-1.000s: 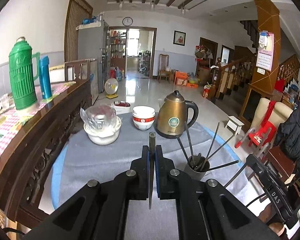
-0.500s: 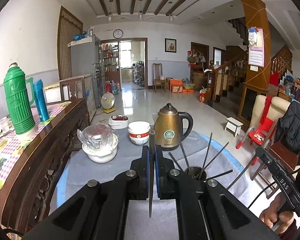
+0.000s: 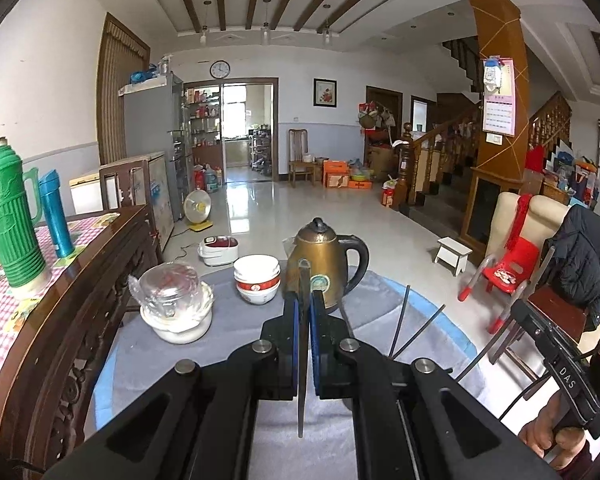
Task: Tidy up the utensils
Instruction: 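Lower both held chopsticks down into the grey holder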
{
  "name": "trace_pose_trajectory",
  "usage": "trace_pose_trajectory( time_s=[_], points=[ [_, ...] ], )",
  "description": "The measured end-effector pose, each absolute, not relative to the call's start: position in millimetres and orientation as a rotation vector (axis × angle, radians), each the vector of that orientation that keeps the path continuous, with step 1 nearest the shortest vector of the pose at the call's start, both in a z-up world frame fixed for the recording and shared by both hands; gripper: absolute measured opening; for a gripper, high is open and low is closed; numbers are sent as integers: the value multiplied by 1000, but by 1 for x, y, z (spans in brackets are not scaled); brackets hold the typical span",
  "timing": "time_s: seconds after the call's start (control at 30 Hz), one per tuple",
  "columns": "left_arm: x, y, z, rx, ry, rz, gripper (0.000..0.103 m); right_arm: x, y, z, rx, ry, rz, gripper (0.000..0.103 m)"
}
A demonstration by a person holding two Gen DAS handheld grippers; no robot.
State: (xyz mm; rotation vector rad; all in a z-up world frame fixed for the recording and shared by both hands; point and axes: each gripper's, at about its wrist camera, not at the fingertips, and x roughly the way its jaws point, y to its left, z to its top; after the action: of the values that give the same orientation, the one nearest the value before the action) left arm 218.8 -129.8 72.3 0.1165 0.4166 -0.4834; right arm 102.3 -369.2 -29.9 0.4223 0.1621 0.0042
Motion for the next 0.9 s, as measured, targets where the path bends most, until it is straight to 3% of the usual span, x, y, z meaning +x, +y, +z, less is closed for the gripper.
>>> trace_pose_trajectory(
  time_s=[0.9],
  points=[
    [257,-183,77,112,356,-574,5,153,-420,-51,466,213,-109,6]
  ],
)
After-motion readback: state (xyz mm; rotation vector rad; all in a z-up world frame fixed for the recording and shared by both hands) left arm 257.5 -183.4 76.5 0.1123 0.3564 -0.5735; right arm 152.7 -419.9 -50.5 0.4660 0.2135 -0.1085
